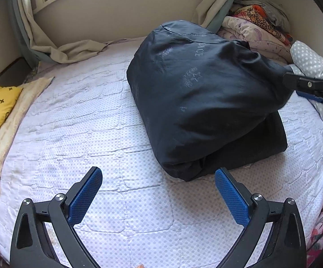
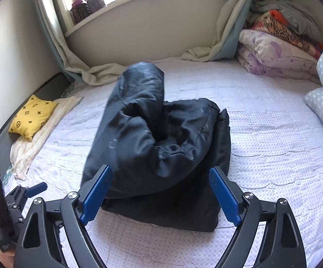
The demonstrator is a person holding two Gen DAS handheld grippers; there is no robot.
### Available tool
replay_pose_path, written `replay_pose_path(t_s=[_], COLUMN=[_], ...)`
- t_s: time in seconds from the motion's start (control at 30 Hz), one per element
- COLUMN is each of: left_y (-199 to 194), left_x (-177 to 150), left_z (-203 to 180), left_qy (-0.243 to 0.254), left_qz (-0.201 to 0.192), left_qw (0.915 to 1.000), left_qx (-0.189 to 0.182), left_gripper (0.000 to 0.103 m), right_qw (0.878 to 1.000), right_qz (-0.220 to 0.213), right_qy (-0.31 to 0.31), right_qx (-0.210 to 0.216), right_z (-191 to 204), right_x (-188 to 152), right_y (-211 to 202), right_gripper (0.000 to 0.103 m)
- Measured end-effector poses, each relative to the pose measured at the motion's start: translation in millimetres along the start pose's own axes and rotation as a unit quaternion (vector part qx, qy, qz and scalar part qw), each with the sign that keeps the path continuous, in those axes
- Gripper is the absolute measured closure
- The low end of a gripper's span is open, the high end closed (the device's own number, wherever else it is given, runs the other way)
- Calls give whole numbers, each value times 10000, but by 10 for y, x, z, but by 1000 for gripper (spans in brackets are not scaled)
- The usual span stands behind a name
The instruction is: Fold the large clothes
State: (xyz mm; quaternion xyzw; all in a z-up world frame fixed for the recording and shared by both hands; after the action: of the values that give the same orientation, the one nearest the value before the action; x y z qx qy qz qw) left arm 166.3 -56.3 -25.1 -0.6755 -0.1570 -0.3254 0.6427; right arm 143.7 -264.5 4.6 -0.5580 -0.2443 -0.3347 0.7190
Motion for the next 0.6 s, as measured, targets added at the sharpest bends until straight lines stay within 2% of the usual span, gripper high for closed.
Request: replay_pose_path(t_s=[0.17,0.3,0.4,0.5,0.6], left_y=[-13,-38,-33,40,207], left_x=[162,292,433,587,712], left_z=[131,207,225,220,282], left_qy=[-266,-362,-272,-118,-42], left_qz=[-53,-98,-153,-187,-73], left_qw=[9995,9991,9994,9996,9997], left_qx=[-151,-213,-168,-191,-239], left_gripper=[1,1,1,1,1], right_qw=[9976,9945,9953,9966,9975], right_qz=[303,319,133,239,530], right_qy=[581,905,827,570,436], right_qx=[226,416,477,539,151], right_z=[-222,-285,-221,-100,-101], right_x=[49,120,267,401,371], right_y=[222,236,187,319,525], right_gripper=[16,16,14,13,13])
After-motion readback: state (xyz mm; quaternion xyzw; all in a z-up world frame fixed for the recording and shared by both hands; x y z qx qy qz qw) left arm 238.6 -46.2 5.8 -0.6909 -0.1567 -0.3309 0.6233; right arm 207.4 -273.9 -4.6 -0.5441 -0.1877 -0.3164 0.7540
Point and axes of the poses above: each gripper's, at about its wrist camera, not at the fingertips, and y roughly the way its jaws point, z to its left, x to its top, the point moved 5 cm from there along y, roughly the way its jaws point, and after that the axes turned 4 degrees about -y, right-handed, at the moved point
